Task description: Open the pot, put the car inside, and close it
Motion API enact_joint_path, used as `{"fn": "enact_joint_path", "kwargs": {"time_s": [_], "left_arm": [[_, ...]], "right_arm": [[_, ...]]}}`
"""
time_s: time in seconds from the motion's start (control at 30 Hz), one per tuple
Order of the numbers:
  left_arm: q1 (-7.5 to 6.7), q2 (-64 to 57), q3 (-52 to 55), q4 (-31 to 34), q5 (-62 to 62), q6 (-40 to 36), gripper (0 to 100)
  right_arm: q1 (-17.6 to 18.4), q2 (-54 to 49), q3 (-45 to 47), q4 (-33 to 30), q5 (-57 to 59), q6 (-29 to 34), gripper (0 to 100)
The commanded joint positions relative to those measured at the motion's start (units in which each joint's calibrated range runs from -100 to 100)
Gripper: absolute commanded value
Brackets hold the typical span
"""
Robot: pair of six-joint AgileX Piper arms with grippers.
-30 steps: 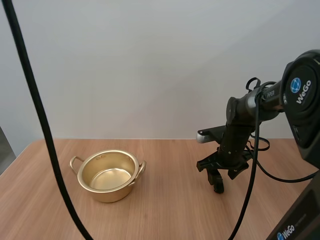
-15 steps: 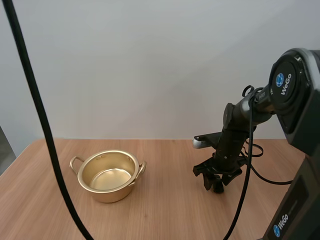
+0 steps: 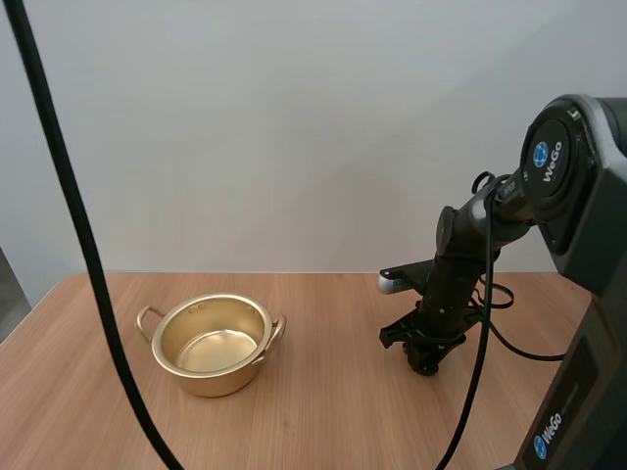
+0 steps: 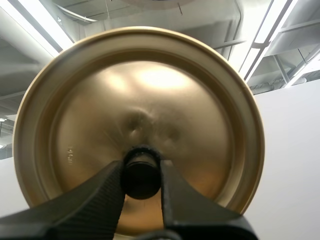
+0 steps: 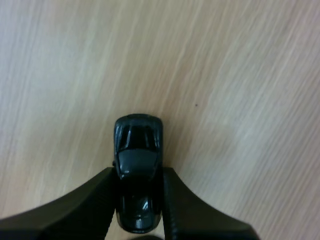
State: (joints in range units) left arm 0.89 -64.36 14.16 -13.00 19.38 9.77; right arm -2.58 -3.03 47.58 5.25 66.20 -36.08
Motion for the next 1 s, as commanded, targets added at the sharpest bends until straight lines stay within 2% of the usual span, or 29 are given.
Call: {"fn": "enact_joint_path", "kwargs": {"time_s": [0.0,0.23,0.4,0.63,0.83,0.97], "left_arm": [[0.03,0.07,0.00,0.07,0.01,0.01,0],[0.03,0.05,0.00,0.07,0.35,0.01,0],[0.03,0.05,0.00,0.07,0.72,0.01,0],[0.03,0.05,0.00,0.07,0.72,0.01,0],[0.03,-0.37,-0.44,0.07,-1.04,0.01,0],[0.03,-0.37,-3.18,0.07,0.26,0.88,0]], "right_arm": [[-0.01,0.02,0.00,0.04,-0.26,-0.51,0],[-0.01,-3.60,-1.62,1.53,-1.53,-1.74,0],[-0.01,-11.47,-6.25,10.09,0.91,-7.49,0],[0.56,-18.25,-17.06,23.79,13.43,-16.61,0],[5.75,-18.61,-23.55,25.73,17.01,-17.80,0],[11.63,-18.61,-24.71,25.96,14.78,-17.80,0]]}}
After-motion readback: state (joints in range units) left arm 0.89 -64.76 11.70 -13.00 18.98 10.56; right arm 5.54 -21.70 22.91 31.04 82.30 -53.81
